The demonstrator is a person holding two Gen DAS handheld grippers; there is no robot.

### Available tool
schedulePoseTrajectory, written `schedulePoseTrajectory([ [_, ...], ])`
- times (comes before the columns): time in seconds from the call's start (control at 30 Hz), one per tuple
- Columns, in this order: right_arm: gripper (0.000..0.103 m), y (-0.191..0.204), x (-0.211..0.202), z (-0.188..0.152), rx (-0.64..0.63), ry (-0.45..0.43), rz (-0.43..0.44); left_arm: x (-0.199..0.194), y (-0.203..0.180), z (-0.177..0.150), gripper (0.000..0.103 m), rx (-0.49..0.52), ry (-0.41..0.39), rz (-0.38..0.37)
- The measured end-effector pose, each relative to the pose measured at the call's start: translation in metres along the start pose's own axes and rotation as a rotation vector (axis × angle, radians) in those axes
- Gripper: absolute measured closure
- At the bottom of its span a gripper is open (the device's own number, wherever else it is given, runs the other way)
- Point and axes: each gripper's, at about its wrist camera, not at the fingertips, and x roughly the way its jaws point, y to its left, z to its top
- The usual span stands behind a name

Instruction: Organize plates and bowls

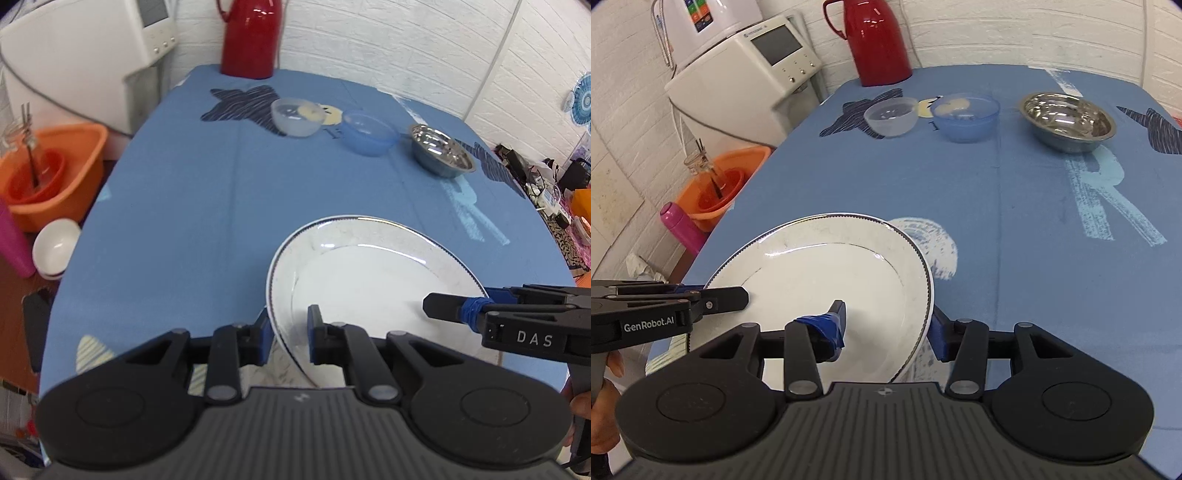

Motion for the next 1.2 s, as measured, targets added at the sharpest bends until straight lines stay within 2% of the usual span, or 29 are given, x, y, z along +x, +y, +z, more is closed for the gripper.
schedulePoseTrajectory([
  [0.27, 0.069, 0.015, 0.008, -0.027, -0.005, 0.031, 0.021, -0.005, 0.012, -0.035, 0.097, 0.007, -0.012, 0.023],
  [0.37, 0.068, 0.017, 0.008, -0.030, -0.005, 0.018, 0.019, -0.002, 0.019, -0.042, 0.094, -0.016, -0.014, -0.008],
  [0.47, 0.068, 0.014, 0.006, -0.027, 0.012, 0.017, 0.022, -0.001, 0.016, -0.045, 0.088, 0.002, -0.018, -0.013],
  [0.53, 0.068, 0.011, 0.005, -0.025, 0.036, 0.023, 0.027, -0.002, 0.012, -0.045, 0.080, 0.020, -0.018, -0.017],
  [0.6, 0.068, 0.010, 0.001, -0.024, 0.038, 0.017, 0.024, -0.004, 0.013, -0.042, 0.063, 0.016, -0.017, -0.059],
  [0.67, 0.068, 0.007, -0.003, -0.023, 0.050, 0.005, 0.024, -0.008, 0.014, -0.039, 0.060, 0.009, -0.019, -0.080],
  [0.87, 0.070, 0.009, -0.006, -0.020, 0.008, 0.017, 0.012, -0.023, 0.017, -0.028, 0.056, 0.010, -0.045, -0.069],
  [1.03, 0.068, 0.028, -0.011, -0.022, -0.194, 0.008, -0.092, -0.026, 0.016, -0.022, 0.056, 0.017, -0.054, -0.058],
  [1.13, 0.069, 0.019, -0.022, -0.016, -0.144, -0.016, -0.038, -0.023, 0.012, -0.019, 0.056, 0.017, -0.049, -0.070],
  [1.2, 0.069, 0.016, -0.028, -0.011, -0.133, -0.042, -0.043, -0.021, 0.007, -0.018, 0.056, 0.020, -0.044, -0.077],
])
